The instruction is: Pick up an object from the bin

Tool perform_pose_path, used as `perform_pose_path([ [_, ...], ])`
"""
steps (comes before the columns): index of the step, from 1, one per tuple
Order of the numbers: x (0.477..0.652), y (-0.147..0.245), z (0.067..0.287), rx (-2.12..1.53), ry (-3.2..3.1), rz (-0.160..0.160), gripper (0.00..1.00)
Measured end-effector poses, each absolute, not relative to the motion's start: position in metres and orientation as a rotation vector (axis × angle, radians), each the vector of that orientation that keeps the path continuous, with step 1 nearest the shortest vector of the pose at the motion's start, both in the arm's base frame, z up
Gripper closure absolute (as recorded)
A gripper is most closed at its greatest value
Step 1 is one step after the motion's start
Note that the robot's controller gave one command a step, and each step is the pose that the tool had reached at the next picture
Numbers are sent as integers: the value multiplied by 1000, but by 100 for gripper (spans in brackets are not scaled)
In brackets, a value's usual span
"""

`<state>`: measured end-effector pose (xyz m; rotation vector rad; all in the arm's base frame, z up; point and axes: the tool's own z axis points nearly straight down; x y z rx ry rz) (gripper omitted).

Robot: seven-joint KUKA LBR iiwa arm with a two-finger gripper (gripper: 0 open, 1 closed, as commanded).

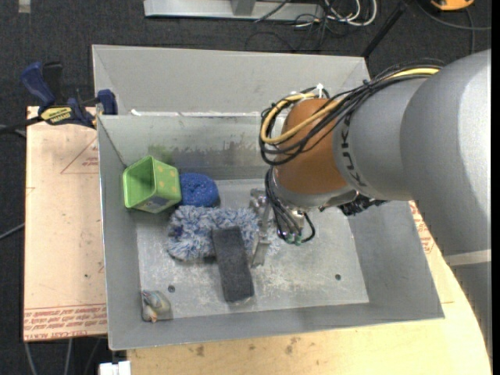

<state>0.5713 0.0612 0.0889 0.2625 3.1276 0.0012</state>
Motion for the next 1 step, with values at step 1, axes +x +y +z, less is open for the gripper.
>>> perform_pose_path([
  [1,601,91,70,667,3069,1,100],
])
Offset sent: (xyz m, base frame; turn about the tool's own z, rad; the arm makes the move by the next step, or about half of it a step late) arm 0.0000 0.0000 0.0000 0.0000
